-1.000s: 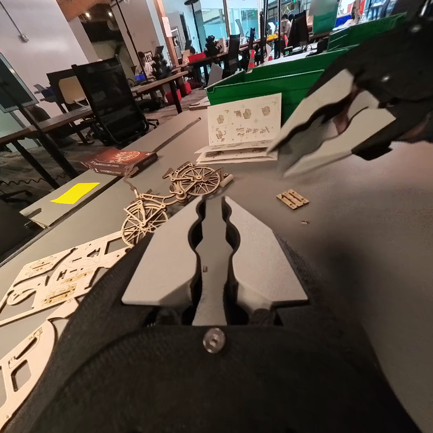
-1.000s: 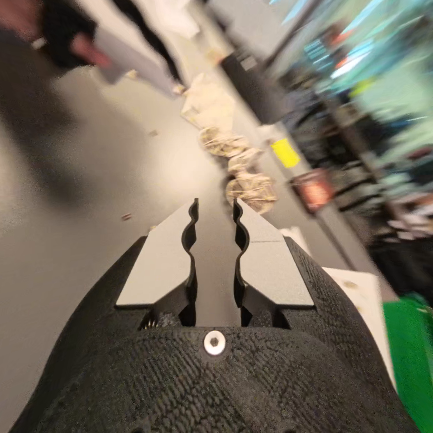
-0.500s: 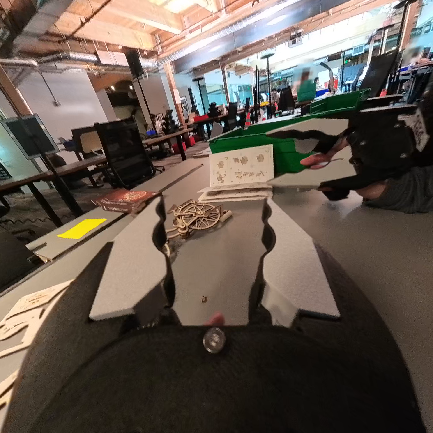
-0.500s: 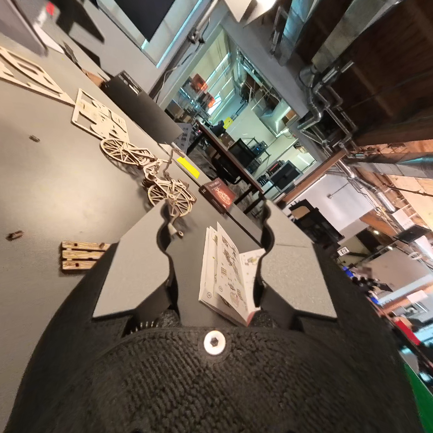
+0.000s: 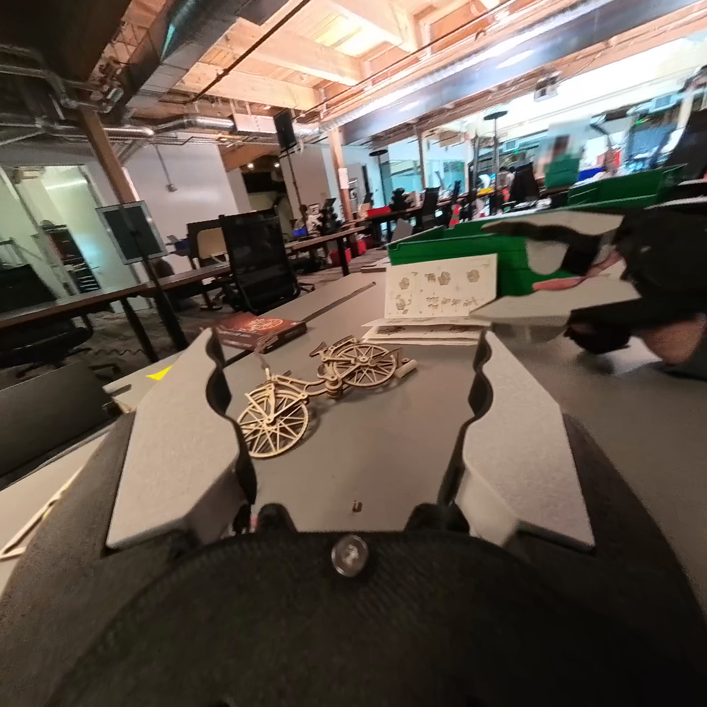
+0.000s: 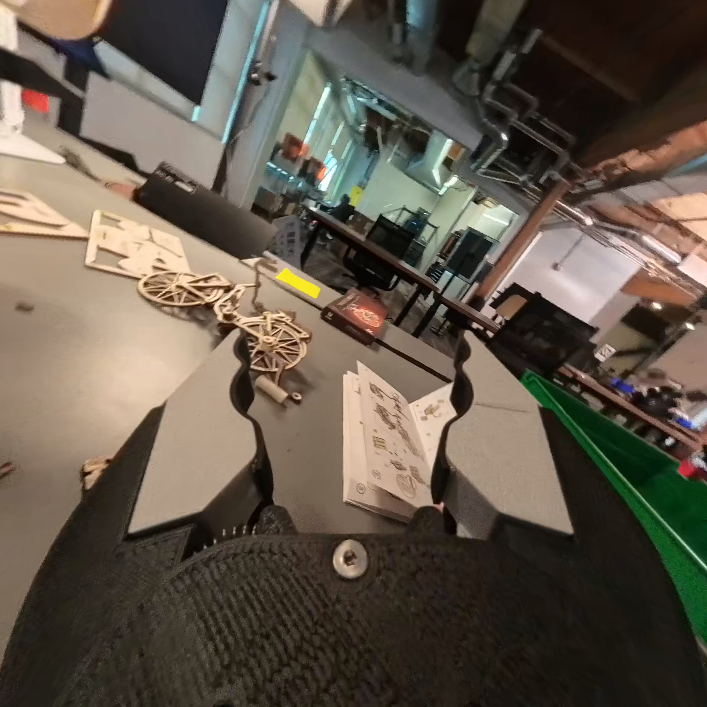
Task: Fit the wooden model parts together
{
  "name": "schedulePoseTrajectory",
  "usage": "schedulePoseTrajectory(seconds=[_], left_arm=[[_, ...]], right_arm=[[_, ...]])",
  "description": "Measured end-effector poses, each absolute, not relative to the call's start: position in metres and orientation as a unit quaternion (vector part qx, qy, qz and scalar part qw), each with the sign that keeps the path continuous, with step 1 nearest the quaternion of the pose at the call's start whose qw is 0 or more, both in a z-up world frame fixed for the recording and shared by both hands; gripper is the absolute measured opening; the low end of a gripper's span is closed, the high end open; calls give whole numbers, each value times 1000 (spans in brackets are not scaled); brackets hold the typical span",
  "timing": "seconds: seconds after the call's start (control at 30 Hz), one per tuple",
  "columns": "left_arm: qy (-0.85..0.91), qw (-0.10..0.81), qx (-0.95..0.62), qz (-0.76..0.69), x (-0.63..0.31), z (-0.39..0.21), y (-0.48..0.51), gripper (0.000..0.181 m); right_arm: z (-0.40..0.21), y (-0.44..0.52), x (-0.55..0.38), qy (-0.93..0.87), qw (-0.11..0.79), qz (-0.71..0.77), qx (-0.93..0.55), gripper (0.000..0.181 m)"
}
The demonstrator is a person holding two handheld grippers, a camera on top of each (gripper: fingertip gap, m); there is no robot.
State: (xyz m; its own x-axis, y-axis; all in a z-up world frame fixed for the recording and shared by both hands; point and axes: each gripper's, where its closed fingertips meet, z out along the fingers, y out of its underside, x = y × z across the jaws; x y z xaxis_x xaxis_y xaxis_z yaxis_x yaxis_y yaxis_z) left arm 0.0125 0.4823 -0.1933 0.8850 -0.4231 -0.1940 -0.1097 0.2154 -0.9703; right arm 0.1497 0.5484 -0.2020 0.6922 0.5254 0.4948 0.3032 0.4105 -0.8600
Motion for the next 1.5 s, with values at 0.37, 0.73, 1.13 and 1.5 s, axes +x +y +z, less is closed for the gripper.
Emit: schedulePoseTrajectory(seconds=[0.37,0.73,1.13,1.5], left_arm=[[257,758,-598,-33,27,-196,478,141],[182,771,-602,-98,7,-187,480,142],[200,769,-605,-55,8,-188,476,137],[195,784,-583,-84,12,-144,468,123]], right_arm=[[-204,540,138,-414,743,91,-517,113],[-210,549,141,-418,739,39,-527,123],[-238,564,145,-473,689,-69,-545,144],[-188,526,141,-444,776,21,-448,124]])
